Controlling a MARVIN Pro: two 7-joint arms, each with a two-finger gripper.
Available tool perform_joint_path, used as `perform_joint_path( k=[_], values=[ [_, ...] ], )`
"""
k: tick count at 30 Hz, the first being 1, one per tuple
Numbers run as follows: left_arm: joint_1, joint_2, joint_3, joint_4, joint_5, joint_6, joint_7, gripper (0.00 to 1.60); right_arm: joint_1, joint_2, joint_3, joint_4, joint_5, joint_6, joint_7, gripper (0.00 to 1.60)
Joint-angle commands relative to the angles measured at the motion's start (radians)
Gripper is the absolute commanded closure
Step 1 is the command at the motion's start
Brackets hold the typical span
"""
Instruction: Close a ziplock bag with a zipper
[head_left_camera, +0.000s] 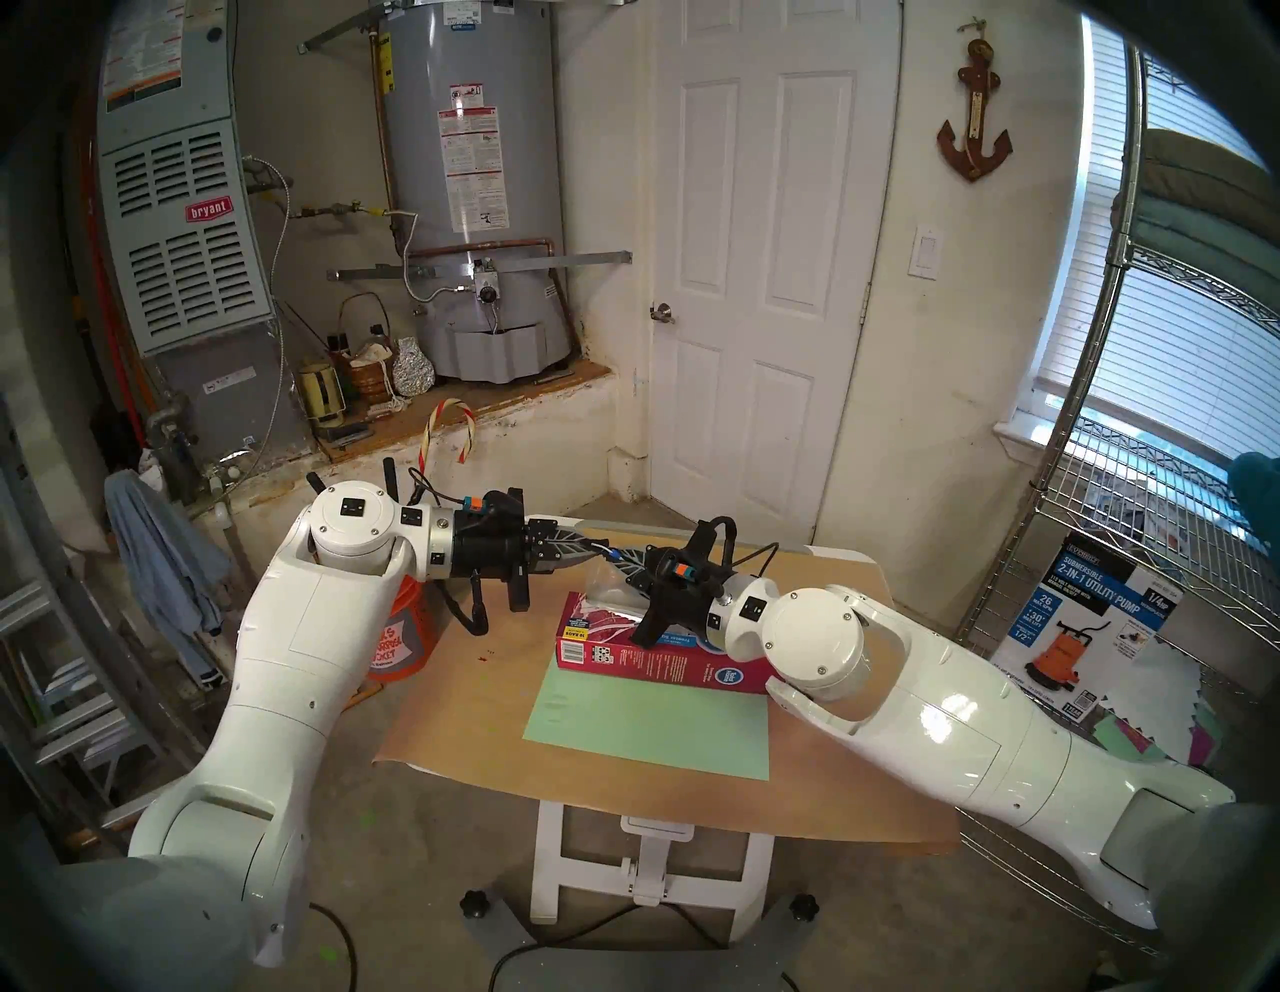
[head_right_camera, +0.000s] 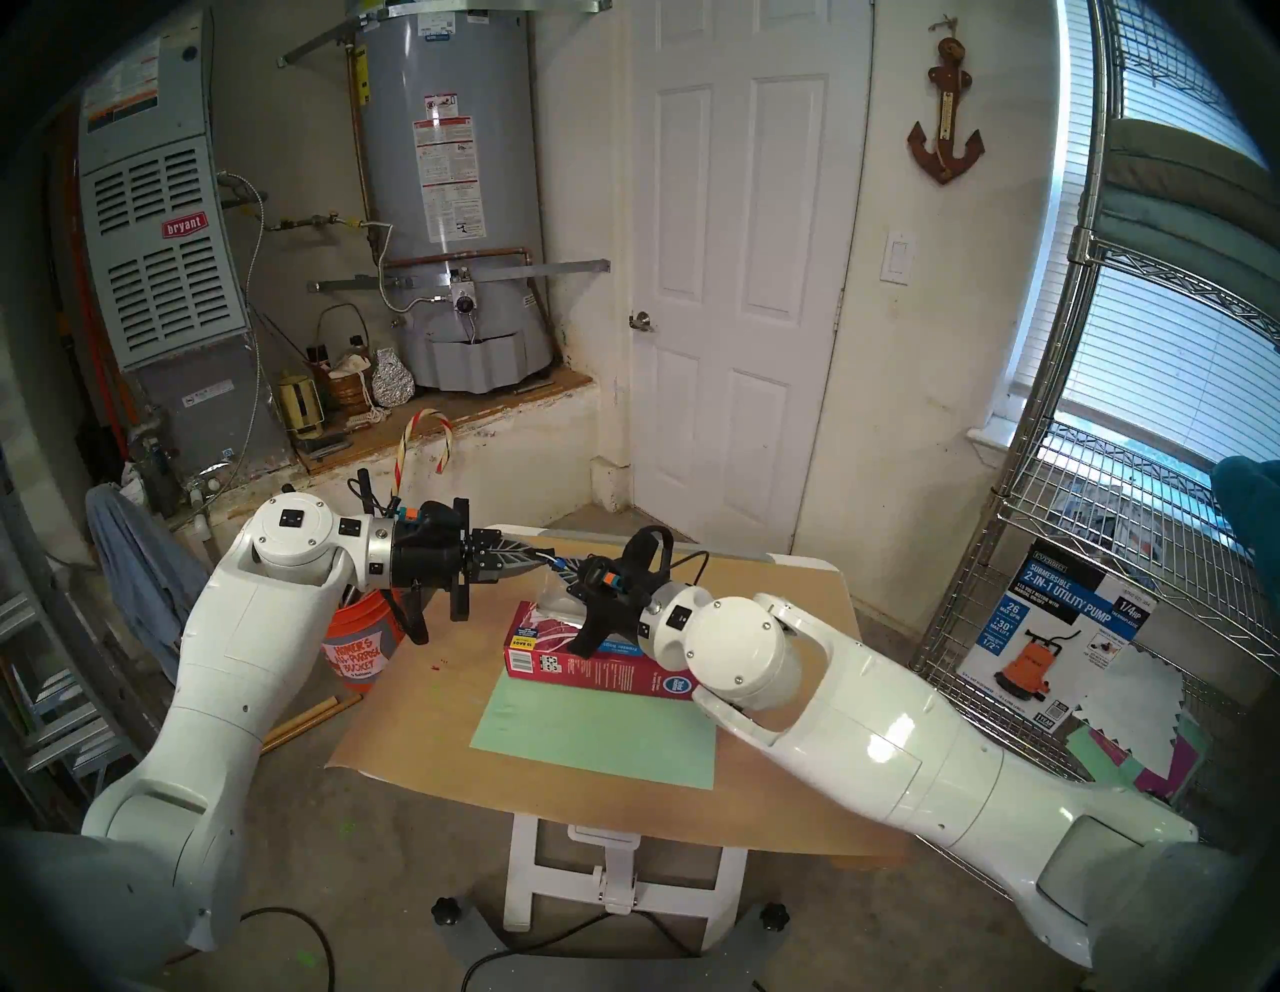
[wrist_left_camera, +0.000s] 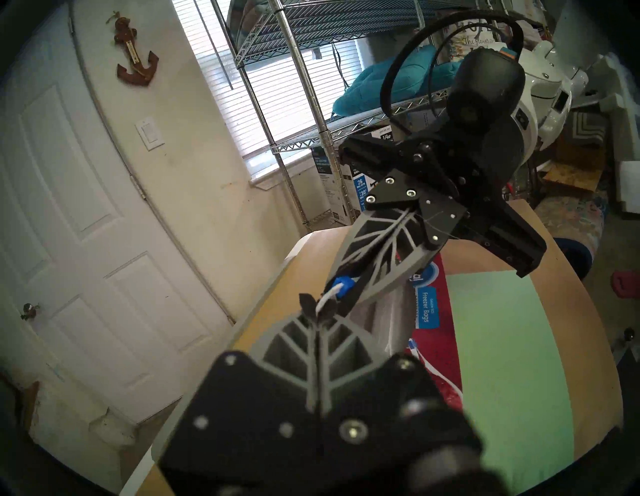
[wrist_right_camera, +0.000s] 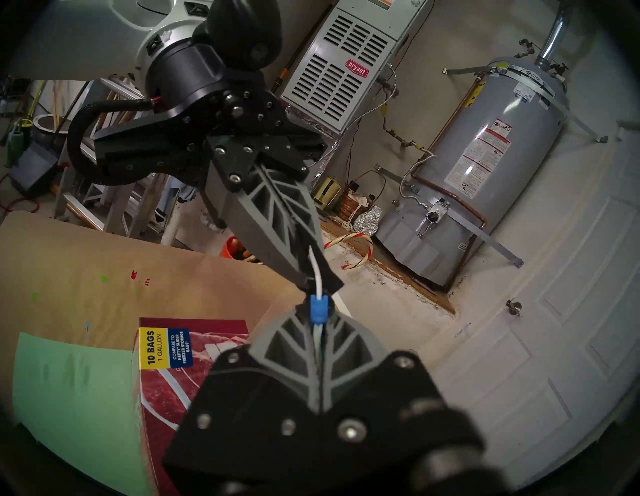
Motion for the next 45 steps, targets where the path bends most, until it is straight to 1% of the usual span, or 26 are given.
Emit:
perform_joint_path(
  k=[1, 6, 15, 26, 37, 45],
  values=[
    [-0.006, -0.019, -0.007, -0.015, -0.013, -0.008, 0.012, 1.6, 0.012, -0.007, 0.005, -0.023, 0.0, -0.017, 0.003, 1.6],
    [0.002, -0.025, -0.009, -0.016, -0.021, -0.02, 0.009, 1.6, 0.011, -0.001, 0.005, -0.025, -0.001, -0.019, 0.005, 1.6],
    [0.022, -0.021, -0.029, -0.034, -0.037, -0.036, 0.002, 1.6, 0.014, 0.019, 0.003, -0.001, -0.018, -0.05, 0.02, 1.6],
    [0.039, -0.016, -0.055, -0.049, -0.04, -0.037, -0.006, 1.6, 0.01, 0.045, 0.026, 0.013, -0.019, -0.075, 0.044, 1.6],
    [0.041, -0.021, -0.068, -0.045, -0.042, -0.044, -0.012, 1.6, -0.01, 0.087, 0.031, -0.003, -0.019, -0.094, 0.055, 1.6],
    [0.042, -0.022, -0.071, -0.046, -0.044, -0.041, -0.013, 1.6, -0.012, 0.097, 0.027, -0.002, -0.031, -0.11, 0.049, 1.6]
  ],
)
